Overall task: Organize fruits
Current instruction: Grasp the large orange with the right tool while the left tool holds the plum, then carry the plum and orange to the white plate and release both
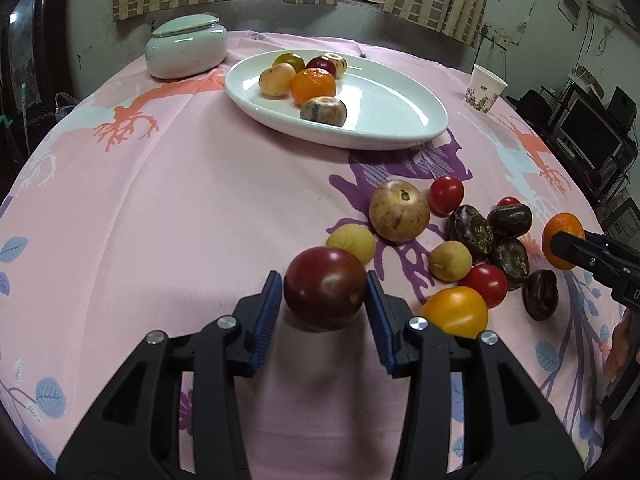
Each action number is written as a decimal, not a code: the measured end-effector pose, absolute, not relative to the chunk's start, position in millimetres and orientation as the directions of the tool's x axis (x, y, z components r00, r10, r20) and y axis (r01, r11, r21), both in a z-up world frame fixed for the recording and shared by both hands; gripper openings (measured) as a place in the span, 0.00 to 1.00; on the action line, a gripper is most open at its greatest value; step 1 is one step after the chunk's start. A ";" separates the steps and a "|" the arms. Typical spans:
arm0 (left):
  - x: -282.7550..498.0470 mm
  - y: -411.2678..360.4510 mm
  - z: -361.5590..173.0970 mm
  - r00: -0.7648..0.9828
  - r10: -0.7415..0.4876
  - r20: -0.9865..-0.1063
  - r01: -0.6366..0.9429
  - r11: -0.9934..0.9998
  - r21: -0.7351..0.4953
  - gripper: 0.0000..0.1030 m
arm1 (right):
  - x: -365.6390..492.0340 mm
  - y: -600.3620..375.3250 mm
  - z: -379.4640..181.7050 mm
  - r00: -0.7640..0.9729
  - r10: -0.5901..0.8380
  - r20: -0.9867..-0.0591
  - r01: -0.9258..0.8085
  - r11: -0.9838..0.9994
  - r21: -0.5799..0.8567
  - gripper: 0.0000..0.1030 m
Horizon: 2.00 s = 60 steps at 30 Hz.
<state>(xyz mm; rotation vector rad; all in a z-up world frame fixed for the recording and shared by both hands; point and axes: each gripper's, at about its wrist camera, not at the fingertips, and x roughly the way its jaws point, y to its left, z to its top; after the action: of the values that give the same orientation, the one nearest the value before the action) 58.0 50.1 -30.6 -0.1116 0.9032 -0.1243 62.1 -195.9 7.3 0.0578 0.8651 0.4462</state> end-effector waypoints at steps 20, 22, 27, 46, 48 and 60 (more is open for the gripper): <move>64.5 44.5 26.8 0.680 -0.175 -0.712 0.086 0.983 -0.160 0.37 | 79.0 -194.1 41.5 0.609 0.390 -0.691 -0.363 0.911 0.194 0.43; 75.2 46.1 33.9 0.684 -0.170 -0.710 0.080 0.984 -0.159 0.37 | 88.6 -189.2 49.1 0.615 0.387 -0.687 -0.377 0.910 0.176 0.43; 110.3 57.0 40.2 0.698 -0.133 -0.704 0.035 0.988 -0.152 0.37 | 124.5 -172.3 53.7 0.620 0.370 -0.691 -0.384 0.912 0.144 0.43; 188.5 92.4 30.2 0.726 0.007 -0.687 -0.153 0.976 -0.152 0.70 | 223.6 -148.2 30.0 0.604 0.314 -0.732 -0.261 0.946 0.191 0.63; 177.3 92.4 35.6 0.731 0.020 -0.682 -0.154 0.979 -0.136 0.76 | 214.3 -159.9 35.0 0.603 0.337 -0.723 -0.251 0.941 0.228 0.63; 88.3 72.6 5.8 0.646 -0.096 -0.757 -0.147 0.958 -0.246 0.93 | 118.9 -226.0 20.3 0.574 0.404 -0.712 -0.170 0.910 0.379 0.63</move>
<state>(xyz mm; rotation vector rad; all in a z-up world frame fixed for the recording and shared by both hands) 88.3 72.6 5.8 -0.2989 0.8718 0.0292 118.9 -226.0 20.3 0.2825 0.9003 0.3415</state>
